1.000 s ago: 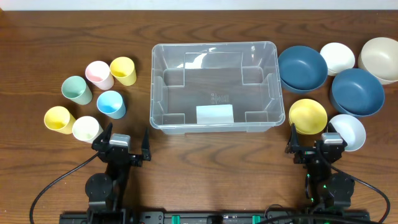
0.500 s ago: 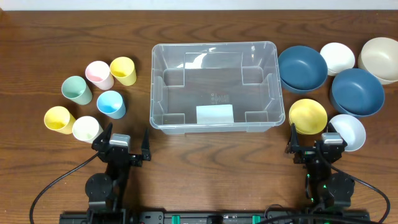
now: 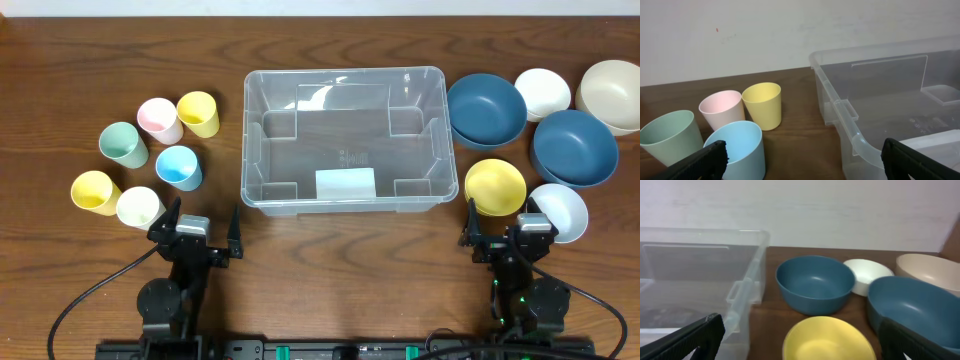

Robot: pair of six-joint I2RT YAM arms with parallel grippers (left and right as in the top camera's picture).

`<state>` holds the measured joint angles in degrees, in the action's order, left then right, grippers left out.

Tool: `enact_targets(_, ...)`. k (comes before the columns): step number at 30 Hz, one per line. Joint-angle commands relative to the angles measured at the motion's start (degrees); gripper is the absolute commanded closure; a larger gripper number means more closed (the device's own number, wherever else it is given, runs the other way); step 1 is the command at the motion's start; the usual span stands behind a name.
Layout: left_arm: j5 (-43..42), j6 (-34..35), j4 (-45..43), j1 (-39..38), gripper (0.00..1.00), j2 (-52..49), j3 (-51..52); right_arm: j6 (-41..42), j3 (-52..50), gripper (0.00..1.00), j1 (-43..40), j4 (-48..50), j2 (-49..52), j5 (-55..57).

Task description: Pack container

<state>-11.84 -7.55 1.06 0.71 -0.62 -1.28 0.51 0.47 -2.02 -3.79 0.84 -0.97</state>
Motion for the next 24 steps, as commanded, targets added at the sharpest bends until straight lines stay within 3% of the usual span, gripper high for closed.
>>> enact_targets(1, -0.63, -0.35, 1.9, 0.35, 0.02, 0.33, 1.05, -1.36, -0.15, 0.01, -0.76, 0.5, -0.46, 8.37)
enact_targets(8, -0.63, -0.35, 1.88, 0.35, 0.02, 0.33, 1.05, 2.08, 2.93, 0.01, -0.76, -1.25, -0.35, 4.87)
enact_targets(15, -0.63, -0.35, 1.9, 0.35, 0.02, 0.35, 1.05, -0.59, 21.29, 0.01, -0.83, -9.79, 5.18, 7.98)
enact_targets(20, -0.63, -0.35, 1.9, 0.35, 0.02, 0.33, 1.05, 0.39, 37.16, 0.01, -0.9, -11.98, 18.12, 11.1)
enact_targets(24, -0.63, -0.35, 1.9, 0.35, 0.02, 0.33, 1.05, 1.42, 50.27, 0.01, -1.97, -19.71, 34.01, 10.88)
